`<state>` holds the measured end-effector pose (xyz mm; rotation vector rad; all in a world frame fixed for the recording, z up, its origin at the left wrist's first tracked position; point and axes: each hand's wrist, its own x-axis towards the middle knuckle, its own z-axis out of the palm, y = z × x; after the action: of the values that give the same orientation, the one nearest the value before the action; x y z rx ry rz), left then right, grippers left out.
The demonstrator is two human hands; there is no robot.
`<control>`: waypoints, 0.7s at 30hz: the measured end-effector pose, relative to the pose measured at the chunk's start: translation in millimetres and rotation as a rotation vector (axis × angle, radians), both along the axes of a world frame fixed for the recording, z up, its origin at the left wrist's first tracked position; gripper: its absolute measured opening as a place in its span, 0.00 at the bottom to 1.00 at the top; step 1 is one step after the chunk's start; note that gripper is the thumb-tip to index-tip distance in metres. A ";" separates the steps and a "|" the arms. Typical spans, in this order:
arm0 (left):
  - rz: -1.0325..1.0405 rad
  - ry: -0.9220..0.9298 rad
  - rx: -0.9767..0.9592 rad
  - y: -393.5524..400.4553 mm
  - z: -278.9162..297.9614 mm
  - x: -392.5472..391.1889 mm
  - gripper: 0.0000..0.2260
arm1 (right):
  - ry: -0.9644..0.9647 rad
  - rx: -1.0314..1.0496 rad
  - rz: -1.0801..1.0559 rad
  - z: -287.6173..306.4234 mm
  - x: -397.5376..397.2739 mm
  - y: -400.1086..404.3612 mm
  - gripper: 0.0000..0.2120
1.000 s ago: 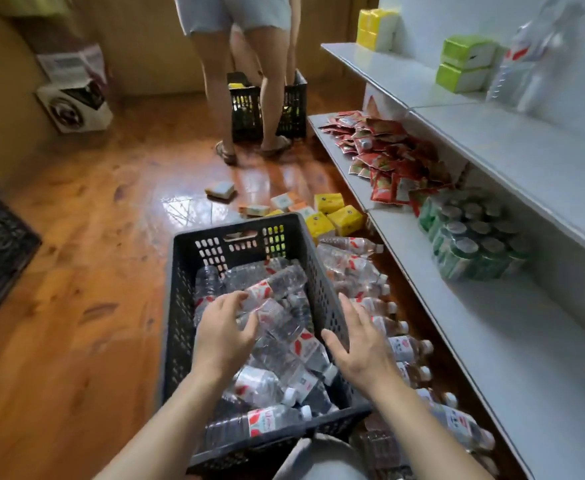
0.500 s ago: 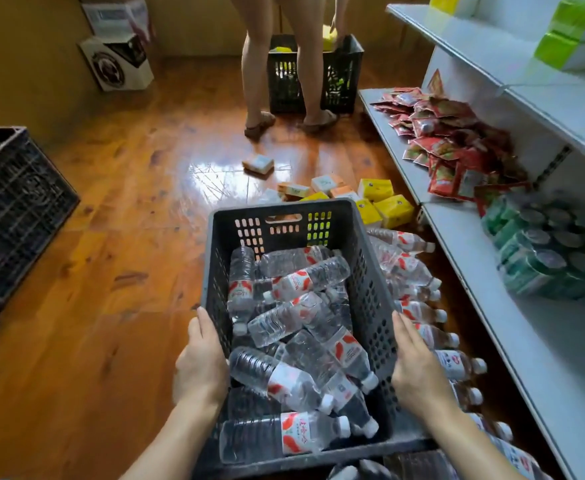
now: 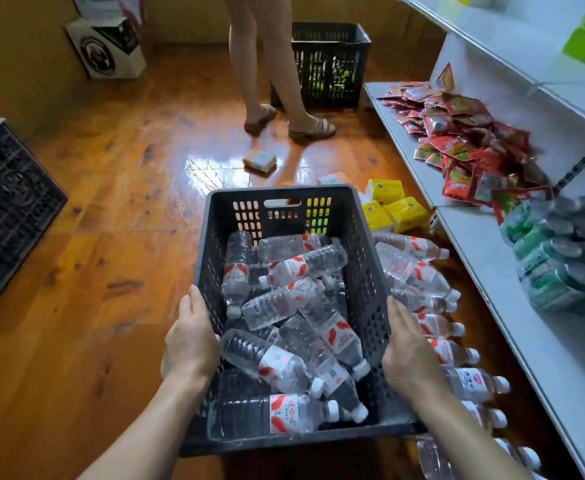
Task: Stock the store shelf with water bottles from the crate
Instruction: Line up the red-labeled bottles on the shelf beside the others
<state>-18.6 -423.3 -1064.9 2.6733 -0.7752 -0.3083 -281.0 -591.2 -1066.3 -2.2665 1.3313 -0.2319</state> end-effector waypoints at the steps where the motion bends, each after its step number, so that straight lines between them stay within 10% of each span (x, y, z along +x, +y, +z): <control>1: 0.000 -0.007 0.001 -4.4 -1.1 7.4 0.37 | 0.003 -0.002 -0.002 0.3 6.8 -4.8 0.35; 21: -0.056 -0.042 -0.053 -100.0 -4.4 101.8 0.34 | 0.047 -0.046 -0.029 -12.4 91.5 -96.8 0.35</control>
<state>83.2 -523.4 -1069.3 2.6197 -0.8601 -0.2434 -189.5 -688.0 -1078.7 -2.3050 1.3977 -0.2229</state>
